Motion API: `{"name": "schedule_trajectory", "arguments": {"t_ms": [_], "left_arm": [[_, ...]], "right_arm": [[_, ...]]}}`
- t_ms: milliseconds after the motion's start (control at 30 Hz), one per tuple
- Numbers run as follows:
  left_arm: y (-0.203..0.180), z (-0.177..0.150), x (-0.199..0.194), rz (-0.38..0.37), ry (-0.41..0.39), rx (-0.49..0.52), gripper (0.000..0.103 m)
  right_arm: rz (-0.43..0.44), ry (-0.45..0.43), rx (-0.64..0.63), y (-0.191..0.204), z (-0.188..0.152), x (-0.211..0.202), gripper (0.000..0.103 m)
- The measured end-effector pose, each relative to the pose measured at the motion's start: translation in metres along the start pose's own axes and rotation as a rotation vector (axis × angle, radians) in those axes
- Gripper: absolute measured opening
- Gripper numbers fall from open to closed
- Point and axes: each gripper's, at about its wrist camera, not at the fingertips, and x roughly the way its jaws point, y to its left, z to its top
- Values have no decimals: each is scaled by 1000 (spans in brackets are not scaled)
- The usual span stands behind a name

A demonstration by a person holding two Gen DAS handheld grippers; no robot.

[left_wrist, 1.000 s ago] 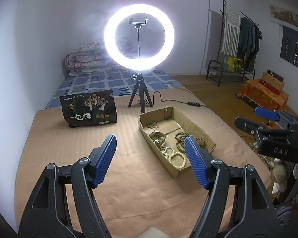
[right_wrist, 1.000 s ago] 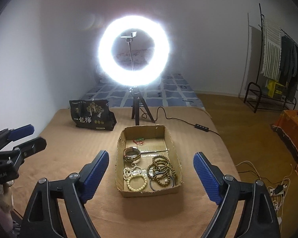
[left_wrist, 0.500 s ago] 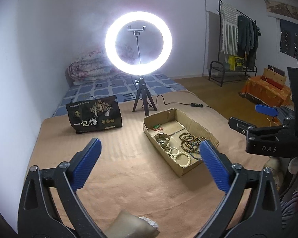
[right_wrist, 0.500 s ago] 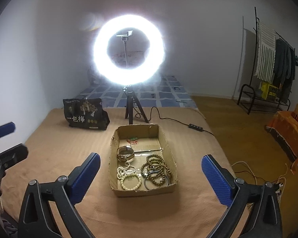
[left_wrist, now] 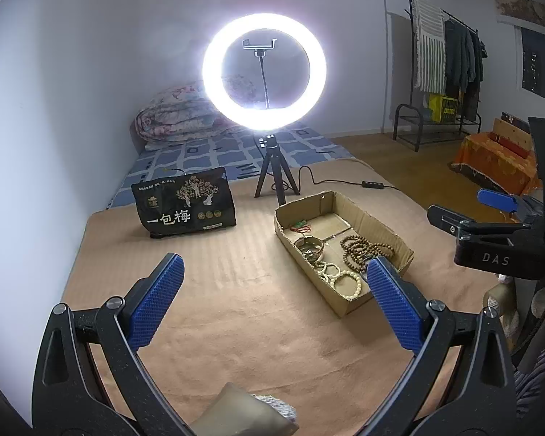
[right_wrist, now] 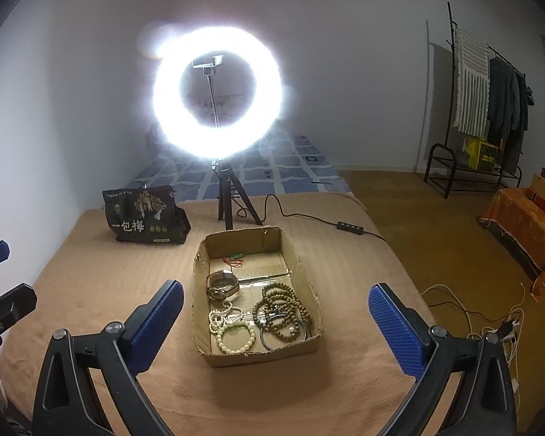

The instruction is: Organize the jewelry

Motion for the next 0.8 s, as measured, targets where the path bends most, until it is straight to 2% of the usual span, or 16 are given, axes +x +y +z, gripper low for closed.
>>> {"name": "schedule_trajectory", "arguments": {"t_ms": [800], "left_arm": [[0, 0, -1, 9, -1, 0, 103]], "right_arm": [[-21, 16, -9, -1, 0, 7, 103]]}}
